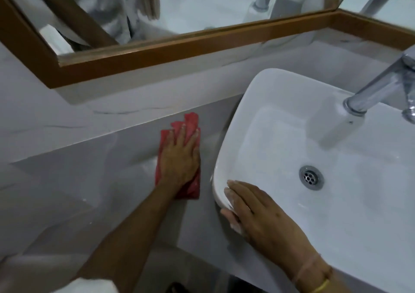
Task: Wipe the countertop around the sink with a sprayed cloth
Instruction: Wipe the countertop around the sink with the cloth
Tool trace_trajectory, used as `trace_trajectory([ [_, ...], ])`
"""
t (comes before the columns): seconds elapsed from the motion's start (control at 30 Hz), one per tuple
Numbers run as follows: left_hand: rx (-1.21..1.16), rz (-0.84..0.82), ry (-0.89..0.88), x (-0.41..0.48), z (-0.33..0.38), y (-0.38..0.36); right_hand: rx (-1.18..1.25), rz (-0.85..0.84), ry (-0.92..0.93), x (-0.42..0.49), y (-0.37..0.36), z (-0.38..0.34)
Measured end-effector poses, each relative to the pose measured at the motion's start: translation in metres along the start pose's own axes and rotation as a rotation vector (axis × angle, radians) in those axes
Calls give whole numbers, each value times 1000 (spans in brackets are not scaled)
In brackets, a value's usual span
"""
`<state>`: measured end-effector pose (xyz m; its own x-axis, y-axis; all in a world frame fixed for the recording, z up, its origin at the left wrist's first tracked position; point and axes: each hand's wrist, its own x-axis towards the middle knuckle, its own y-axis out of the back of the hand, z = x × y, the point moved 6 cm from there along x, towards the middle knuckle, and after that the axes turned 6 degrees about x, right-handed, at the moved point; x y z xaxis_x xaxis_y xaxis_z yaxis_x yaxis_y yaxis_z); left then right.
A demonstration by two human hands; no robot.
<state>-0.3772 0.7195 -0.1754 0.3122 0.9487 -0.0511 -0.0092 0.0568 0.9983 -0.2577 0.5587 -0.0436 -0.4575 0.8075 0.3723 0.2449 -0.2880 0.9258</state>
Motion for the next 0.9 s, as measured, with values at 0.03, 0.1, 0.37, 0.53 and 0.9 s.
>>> trace_trajectory([
  [0.03, 5, -13, -72, -15, 15, -5, -3, -1, 3, 0, 0, 0],
  [0.1, -9, -49, -202, -62, 26, -13, 6, 0, -3, 1, 1, 0],
  [0.37, 7, 64, -58, -52, -54, 9, 15, -14, -21, 2, 1, 0],
  [0.53, 69, 8, 1, -33, 7, 0, 8, -20, -16, 2, 0, -1],
  [0.9, -303, 0, 374, -102, -10, 16, 192, 100, -23, -43, 8, -57],
])
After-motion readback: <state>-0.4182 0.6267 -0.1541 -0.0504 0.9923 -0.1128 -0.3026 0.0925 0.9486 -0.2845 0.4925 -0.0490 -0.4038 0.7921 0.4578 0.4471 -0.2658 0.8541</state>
